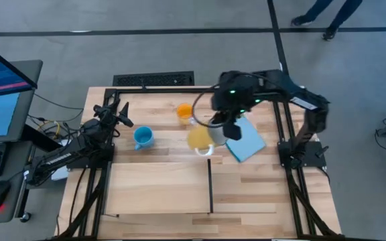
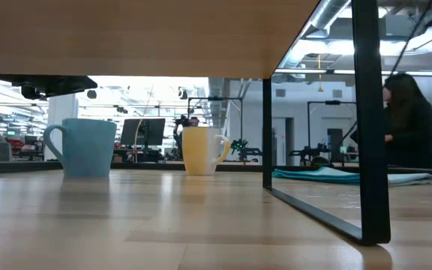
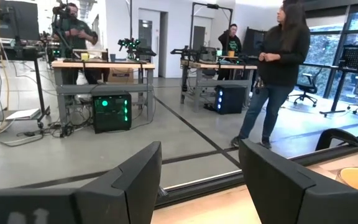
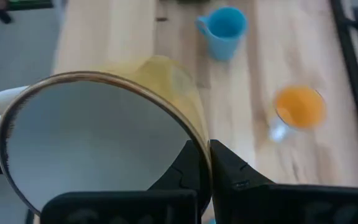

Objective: Stack small to large cups/mugs on shelf
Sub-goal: Put the yellow mug on the shelf

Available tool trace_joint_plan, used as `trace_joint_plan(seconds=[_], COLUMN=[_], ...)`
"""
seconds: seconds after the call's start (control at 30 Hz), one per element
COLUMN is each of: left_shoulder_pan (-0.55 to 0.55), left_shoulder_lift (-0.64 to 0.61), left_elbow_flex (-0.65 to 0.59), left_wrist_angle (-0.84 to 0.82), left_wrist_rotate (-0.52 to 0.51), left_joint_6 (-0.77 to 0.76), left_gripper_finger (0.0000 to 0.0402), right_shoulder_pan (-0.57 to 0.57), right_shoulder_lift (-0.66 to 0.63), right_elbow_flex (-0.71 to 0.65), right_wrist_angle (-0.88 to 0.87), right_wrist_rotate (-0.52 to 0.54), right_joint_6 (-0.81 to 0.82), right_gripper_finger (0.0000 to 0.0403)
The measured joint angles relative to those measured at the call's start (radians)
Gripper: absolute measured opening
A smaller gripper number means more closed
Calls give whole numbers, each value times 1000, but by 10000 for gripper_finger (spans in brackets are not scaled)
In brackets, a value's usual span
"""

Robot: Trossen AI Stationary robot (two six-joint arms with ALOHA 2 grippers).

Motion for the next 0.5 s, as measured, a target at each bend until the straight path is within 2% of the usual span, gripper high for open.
trace_joint_plan(seconds=[0.1, 0.27, 0.5], left_shoulder_pan=[0, 0, 1], left_shoulder_lift=[0, 1, 10], left_elbow_flex=[0, 0, 0], left_wrist_angle=[0, 0, 0], left_wrist_rotate=[0, -1, -2], left_joint_6=[6, 71, 136], left_gripper_finger=[206, 206, 206], right_shoulder_pan=[19, 58, 150], right_shoulder_lift=[86, 139, 190], right_elbow_flex=[91, 73, 82], right_wrist_angle=[-20, -31, -28], right_wrist_rotate=[-23, -72, -66], right_joint_6=[-24, -19, 21], right_gripper_finger=[23, 23, 23])
